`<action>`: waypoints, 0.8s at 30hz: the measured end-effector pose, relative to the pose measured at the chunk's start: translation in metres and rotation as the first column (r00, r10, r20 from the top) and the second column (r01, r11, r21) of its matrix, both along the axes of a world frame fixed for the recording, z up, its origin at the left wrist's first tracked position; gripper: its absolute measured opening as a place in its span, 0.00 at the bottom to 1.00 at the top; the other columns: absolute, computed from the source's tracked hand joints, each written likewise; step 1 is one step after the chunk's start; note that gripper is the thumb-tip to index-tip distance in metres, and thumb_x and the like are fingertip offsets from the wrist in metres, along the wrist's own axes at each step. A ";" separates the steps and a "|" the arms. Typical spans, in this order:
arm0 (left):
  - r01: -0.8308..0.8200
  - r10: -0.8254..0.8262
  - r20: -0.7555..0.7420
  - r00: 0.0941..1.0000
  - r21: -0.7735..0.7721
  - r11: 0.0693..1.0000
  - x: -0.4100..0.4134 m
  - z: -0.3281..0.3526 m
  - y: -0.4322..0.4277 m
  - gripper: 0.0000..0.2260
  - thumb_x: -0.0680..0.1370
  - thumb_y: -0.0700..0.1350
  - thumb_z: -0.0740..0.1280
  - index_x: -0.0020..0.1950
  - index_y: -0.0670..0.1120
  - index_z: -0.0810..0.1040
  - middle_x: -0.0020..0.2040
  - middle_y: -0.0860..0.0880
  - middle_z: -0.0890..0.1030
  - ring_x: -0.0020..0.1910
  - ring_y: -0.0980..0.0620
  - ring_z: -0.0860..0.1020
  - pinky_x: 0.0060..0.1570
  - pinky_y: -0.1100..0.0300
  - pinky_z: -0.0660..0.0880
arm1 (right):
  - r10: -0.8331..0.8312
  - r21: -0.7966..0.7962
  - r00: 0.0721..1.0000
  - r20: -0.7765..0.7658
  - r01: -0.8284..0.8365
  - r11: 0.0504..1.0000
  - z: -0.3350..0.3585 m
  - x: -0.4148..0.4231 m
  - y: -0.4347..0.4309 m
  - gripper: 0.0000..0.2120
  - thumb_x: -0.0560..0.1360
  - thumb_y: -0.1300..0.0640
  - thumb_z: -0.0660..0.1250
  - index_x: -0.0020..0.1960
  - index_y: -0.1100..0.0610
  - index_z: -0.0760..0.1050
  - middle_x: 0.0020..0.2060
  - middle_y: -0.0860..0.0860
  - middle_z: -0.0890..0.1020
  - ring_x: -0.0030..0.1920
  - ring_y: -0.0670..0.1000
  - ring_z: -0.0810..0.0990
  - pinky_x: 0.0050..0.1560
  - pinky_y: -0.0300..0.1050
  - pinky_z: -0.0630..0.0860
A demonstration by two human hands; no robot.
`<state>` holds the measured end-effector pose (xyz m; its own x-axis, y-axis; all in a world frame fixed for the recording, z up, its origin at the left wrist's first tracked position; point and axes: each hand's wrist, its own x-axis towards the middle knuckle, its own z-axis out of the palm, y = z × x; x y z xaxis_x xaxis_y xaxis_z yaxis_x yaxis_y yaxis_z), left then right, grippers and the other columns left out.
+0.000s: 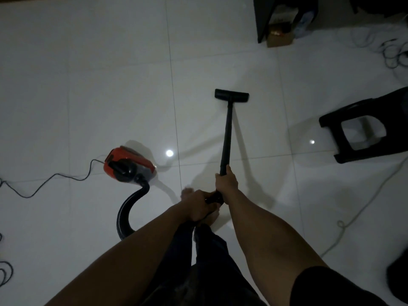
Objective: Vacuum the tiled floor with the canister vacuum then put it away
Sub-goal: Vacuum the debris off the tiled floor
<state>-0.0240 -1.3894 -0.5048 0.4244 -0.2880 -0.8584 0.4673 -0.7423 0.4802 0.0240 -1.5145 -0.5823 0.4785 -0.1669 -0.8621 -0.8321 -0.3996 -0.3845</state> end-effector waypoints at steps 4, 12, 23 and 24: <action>0.050 -0.050 -0.003 0.999 0.038 0.998 0.055 -0.031 -0.003 0.46 0.70 0.79 0.55 0.78 0.49 0.64 0.73 0.32 0.67 0.71 0.33 0.68 0.71 0.40 0.66 | 0.031 -0.007 1.000 -0.002 -0.031 1.000 -0.002 0.061 -0.006 0.32 0.82 0.53 0.61 0.82 0.45 0.51 0.67 0.55 0.76 0.60 0.58 0.78 0.59 0.50 0.77; -0.050 0.048 -0.062 0.997 -0.035 0.998 0.196 -0.023 -0.010 0.38 0.67 0.75 0.60 0.73 0.57 0.71 0.68 0.27 0.70 0.67 0.26 0.70 0.67 0.35 0.70 | 0.200 -0.070 0.980 -0.007 -0.199 0.977 0.002 0.207 -0.017 0.34 0.81 0.53 0.62 0.82 0.46 0.50 0.69 0.56 0.74 0.62 0.58 0.77 0.60 0.50 0.76; -0.222 0.220 -0.031 0.975 -0.111 0.969 0.347 0.033 0.000 0.20 0.82 0.51 0.65 0.74 0.48 0.72 0.43 0.51 0.81 0.34 0.58 0.79 0.31 0.73 0.72 | 0.366 -0.070 0.928 -0.072 -0.371 0.926 0.025 0.362 0.005 0.32 0.82 0.50 0.60 0.82 0.46 0.50 0.70 0.56 0.72 0.68 0.57 0.72 0.61 0.44 0.70; -0.226 0.225 -0.025 0.974 -0.095 0.969 0.362 0.036 0.001 0.21 0.82 0.51 0.65 0.75 0.48 0.71 0.42 0.50 0.81 0.32 0.60 0.79 0.29 0.74 0.72 | 0.338 -0.048 0.938 -0.081 -0.342 0.938 0.027 0.377 0.006 0.31 0.83 0.51 0.60 0.82 0.46 0.50 0.71 0.55 0.72 0.67 0.56 0.73 0.55 0.42 0.69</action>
